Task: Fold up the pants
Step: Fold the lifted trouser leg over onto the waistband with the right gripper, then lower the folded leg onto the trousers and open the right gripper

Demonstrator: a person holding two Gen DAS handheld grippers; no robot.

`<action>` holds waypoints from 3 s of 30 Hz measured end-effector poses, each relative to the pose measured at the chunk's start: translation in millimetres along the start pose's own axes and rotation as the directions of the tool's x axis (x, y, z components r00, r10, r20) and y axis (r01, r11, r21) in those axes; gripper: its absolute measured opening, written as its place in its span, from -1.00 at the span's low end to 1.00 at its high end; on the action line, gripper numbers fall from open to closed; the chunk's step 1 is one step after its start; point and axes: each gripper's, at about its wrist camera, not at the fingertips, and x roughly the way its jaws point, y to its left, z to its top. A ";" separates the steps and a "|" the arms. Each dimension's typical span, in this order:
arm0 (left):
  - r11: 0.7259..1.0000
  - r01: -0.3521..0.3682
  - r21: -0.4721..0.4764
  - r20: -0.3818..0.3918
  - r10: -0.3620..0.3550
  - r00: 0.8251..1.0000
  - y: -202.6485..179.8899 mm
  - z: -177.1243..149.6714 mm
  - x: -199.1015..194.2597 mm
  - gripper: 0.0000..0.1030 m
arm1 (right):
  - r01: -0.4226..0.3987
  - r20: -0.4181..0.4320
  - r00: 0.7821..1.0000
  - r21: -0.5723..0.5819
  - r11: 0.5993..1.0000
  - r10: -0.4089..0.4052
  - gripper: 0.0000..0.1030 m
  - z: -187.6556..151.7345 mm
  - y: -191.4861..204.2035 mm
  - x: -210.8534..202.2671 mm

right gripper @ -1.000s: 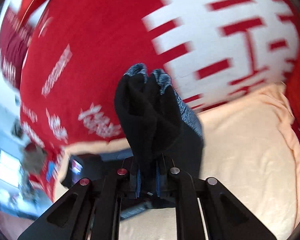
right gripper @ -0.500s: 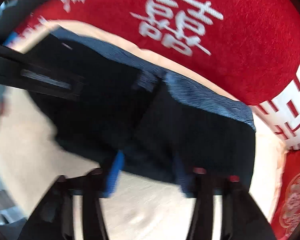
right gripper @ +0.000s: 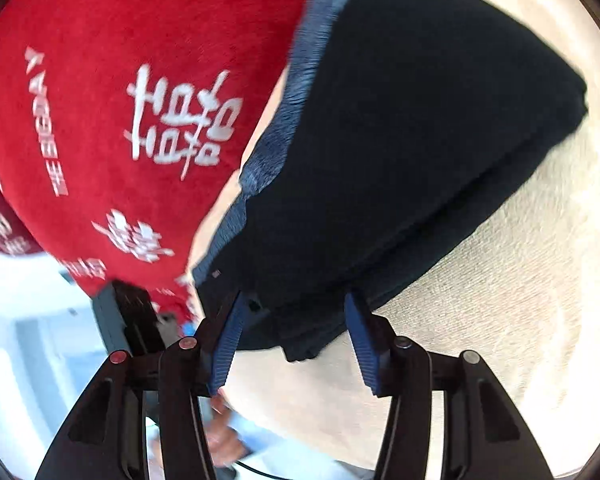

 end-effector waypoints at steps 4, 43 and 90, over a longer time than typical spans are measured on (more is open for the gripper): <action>0.998 -0.051 0.021 0.013 0.051 0.999 -8.0 0.3 14.3 0.38 | -0.057 0.024 0.998 0.143 0.988 0.054 0.08 5.5 -23.1 9.5; 0.988 -0.155 0.022 0.110 0.152 0.982 -30.4 22.9 -1.9 0.52 | -0.178 0.043 0.984 0.117 0.977 0.174 -0.68 -10.6 -14.2 16.5; 0.953 -0.302 0.018 0.076 0.300 0.951 -41.2 42.7 14.0 0.86 | 0.582 0.180 0.776 -0.571 0.578 -0.604 -0.08 80.0 74.3 36.2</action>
